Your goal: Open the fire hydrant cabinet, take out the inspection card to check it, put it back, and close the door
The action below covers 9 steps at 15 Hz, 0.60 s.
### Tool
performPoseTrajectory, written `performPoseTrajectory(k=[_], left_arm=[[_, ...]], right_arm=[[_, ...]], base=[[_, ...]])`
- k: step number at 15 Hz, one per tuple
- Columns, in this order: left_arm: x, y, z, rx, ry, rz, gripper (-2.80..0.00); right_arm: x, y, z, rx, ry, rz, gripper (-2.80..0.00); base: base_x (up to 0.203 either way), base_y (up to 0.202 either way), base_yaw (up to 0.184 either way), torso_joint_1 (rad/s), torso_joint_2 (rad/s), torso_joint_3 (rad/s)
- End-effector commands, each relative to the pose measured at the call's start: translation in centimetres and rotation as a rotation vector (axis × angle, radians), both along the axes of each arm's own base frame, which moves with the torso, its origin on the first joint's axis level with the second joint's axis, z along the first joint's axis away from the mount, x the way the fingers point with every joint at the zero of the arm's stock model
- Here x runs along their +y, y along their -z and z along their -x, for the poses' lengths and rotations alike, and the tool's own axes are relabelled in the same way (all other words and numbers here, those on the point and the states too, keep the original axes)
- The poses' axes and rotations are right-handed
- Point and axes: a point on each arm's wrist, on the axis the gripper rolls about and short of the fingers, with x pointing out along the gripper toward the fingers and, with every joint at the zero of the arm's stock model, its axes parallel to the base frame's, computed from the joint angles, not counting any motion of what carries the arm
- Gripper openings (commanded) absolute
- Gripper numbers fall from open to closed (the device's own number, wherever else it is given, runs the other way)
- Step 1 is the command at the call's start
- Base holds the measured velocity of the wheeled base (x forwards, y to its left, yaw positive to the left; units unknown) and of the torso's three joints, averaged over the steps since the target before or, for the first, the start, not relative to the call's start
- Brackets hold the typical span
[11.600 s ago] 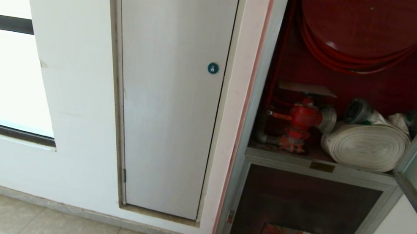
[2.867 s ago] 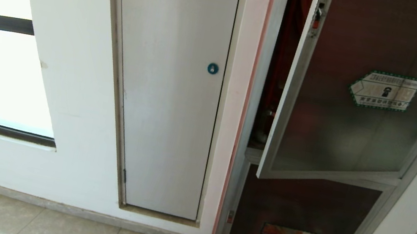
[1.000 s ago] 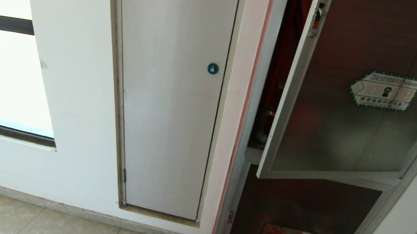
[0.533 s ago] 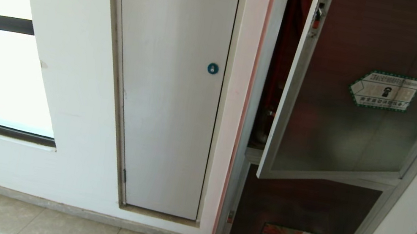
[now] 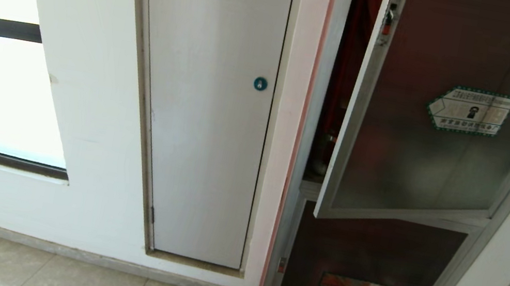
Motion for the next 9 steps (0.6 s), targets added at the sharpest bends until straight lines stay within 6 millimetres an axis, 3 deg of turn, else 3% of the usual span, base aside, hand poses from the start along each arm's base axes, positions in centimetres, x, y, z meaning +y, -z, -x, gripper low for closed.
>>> performPoseTrajectory(k=[1, 9], left_arm=[[0.00, 0.75, -0.23, 0.027, 0.000, 0.000, -2.80], [0.00, 0.75, -0.22, 0.026, 0.000, 0.000, -2.80]], right_arm=[[0.00, -0.03, 0.01, -0.002, 0.000, 0.000, -2.80], [0.00, 0.00, 0.01, 0.000, 0.000, 0.000, -2.80]], base=[[0.000, 0.000, 0.000, 0.000, 0.00, 0.000], [0.000, 0.000, 0.000, 0.000, 0.00, 0.000]])
